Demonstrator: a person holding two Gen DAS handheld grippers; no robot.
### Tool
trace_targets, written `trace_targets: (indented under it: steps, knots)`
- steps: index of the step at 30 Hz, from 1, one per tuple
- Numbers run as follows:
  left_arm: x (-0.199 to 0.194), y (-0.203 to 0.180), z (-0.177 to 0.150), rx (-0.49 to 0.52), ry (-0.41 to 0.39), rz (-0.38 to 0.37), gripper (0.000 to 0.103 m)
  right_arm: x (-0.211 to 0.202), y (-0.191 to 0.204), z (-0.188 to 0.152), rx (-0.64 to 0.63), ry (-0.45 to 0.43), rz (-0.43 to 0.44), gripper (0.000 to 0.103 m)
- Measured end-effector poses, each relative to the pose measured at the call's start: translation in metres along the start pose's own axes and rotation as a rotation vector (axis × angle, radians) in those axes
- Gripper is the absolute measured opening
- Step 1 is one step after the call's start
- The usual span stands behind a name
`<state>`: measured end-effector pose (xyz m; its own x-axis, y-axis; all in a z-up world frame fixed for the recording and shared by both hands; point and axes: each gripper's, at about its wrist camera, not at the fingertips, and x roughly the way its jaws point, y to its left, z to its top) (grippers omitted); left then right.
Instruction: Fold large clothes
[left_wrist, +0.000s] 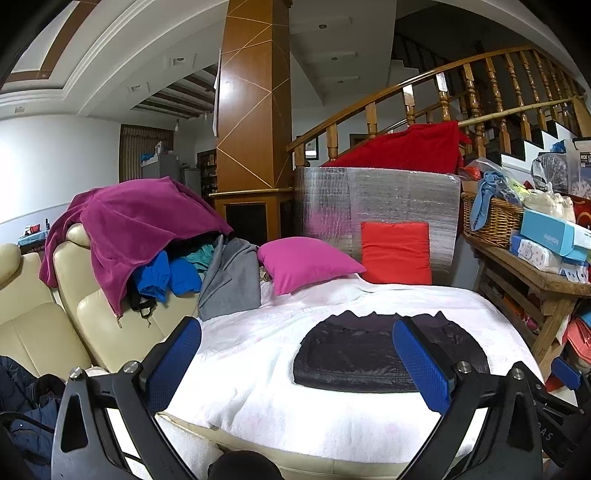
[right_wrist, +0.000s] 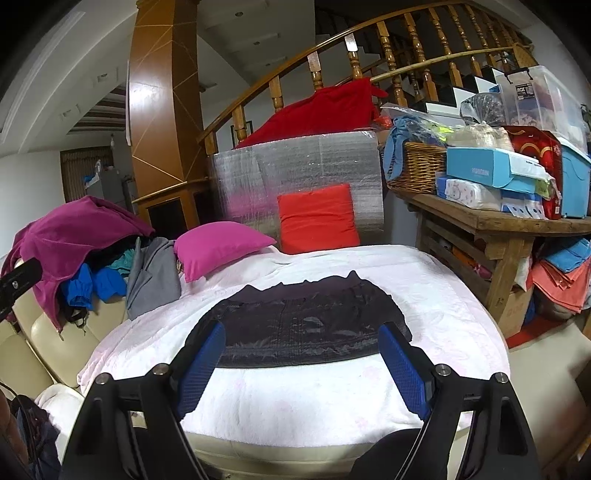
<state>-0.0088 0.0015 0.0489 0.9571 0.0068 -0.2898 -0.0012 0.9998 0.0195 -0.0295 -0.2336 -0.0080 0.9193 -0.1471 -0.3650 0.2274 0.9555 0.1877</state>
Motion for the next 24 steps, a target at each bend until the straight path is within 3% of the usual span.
trace_targets:
  steps: [24]
  knots:
    - [0.0033, 0.0028, -0.0032, 0.03, 0.007, -0.001, 0.103, 0.0024, 0.0, -0.0038, 0.007, 0.003, 0.007, 0.087]
